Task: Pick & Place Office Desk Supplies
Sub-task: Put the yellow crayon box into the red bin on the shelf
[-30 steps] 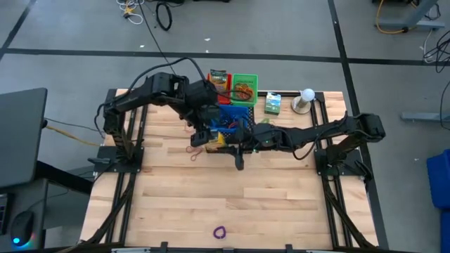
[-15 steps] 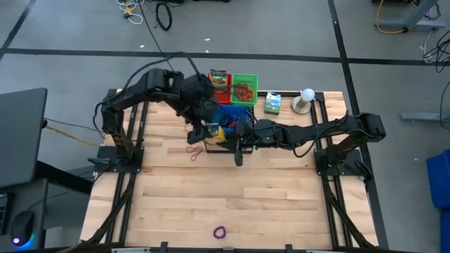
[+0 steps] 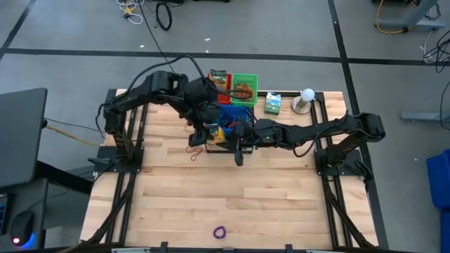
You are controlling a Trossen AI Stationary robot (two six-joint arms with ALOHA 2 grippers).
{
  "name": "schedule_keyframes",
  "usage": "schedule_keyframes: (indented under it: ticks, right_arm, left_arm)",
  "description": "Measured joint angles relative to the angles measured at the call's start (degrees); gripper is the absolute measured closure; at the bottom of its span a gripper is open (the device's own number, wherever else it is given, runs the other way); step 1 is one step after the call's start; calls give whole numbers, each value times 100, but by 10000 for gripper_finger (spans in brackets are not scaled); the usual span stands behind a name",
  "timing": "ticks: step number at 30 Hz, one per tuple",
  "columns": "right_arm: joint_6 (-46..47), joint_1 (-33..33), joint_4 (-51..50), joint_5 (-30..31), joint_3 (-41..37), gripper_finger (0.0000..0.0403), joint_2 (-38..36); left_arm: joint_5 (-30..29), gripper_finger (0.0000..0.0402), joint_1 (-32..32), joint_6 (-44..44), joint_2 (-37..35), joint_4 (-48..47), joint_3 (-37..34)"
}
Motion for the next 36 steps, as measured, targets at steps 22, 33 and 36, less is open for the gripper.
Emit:
schedule_keyframes:
  ticks: [22, 33, 36]
  right_arm:
    - [216, -76, -233, 475, -4, 232, 6]
    - [321, -64, -1021, 463, -9, 233, 7]
    - [319, -61, -1019, 458, -9, 280, 7]
  left_arm:
    - [-464, 305, 643, 1172, 2, -345, 11]
    - [-1227, 306, 1909, 2417, -19, 34, 17]
    - [-1246, 306, 2092, 2705, 95, 316, 16]
